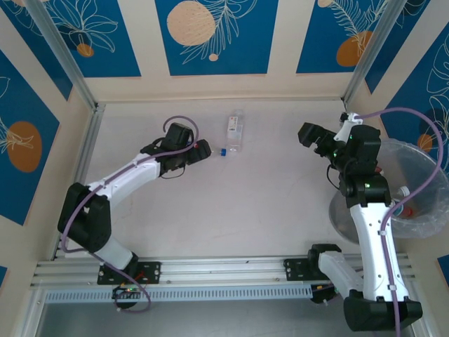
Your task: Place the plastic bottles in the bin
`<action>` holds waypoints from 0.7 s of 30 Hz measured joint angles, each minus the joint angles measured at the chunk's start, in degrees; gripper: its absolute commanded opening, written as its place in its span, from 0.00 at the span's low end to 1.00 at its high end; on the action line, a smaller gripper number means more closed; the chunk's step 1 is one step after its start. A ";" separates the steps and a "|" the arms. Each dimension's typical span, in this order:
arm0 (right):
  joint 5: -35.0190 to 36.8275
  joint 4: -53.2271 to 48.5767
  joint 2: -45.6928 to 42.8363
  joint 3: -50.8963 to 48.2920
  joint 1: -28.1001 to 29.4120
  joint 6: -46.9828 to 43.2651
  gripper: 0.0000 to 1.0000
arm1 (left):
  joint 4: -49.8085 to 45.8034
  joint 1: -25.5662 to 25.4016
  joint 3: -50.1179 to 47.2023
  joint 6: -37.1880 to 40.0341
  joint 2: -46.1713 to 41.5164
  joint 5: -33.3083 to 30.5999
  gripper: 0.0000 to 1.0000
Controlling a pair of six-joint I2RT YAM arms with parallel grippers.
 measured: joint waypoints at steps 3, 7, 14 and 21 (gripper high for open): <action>-4.33 2.47 -0.02 -2.36 1.18 0.39 1.00 | -1.99 0.00 1.53 -3.78 1.95 -1.46 1.00; -7.65 3.91 1.20 -2.56 3.10 -0.09 1.00 | -5.64 0.00 8.11 -9.09 7.13 -2.75 1.00; -11.08 4.57 1.57 -2.51 5.05 -1.55 1.00 | -11.23 0.00 18.71 -21.88 17.16 -3.72 1.00; -12.11 2.99 1.55 -2.36 6.27 -4.09 1.00 | -18.67 0.00 26.99 -33.03 26.45 -5.03 1.00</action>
